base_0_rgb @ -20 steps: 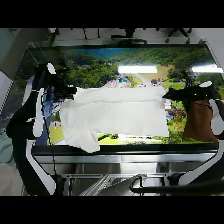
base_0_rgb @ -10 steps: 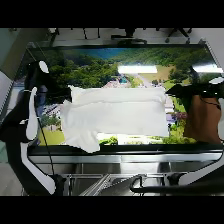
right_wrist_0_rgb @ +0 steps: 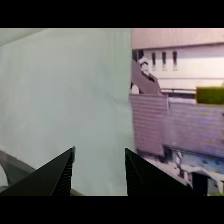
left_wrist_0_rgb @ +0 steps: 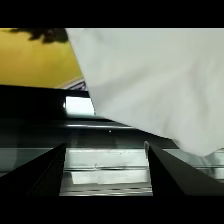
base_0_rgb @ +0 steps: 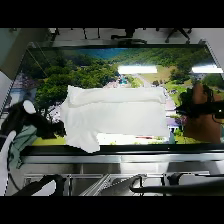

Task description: Fold the shirts.

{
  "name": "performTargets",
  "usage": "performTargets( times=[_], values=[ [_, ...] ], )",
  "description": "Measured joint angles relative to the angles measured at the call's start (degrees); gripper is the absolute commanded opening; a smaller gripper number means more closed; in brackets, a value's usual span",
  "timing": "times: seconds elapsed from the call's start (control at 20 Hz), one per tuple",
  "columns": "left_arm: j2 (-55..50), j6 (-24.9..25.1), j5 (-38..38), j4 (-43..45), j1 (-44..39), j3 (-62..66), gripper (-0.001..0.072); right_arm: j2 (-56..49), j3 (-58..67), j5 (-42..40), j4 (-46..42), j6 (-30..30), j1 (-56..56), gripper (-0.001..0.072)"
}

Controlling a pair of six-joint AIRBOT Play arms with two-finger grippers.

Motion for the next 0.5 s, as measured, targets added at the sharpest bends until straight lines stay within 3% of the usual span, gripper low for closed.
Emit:
performTargets(
  times=[0.3,0.35,0.45,0.5],
  values=[
    [3.06,3.32,14.69,-8.81,2.45,-14.1,0.0544,1.84,-10.95,-3.96,-1.09,-0.59,-0.2,0.0373],
    [1.73,4.57,15.8,-11.72,2.6,-14.34,0.0454,1.88,-12.02,-4.44,-1.11,-0.81,0.11,0.0373],
    [-1.79,6.71,17.92,-15.37,2.71,-13.57,0.015,1.7,-13.57,-5.38,-1.55,-1.01,1.05,0.0373],
    [-3.61,7.78,18.73,-16.37,2.73,-12.59,0.0039,1.38,-14.08,-5.81,-1.64,-1.01,1.62,0.0373]
  ],
)
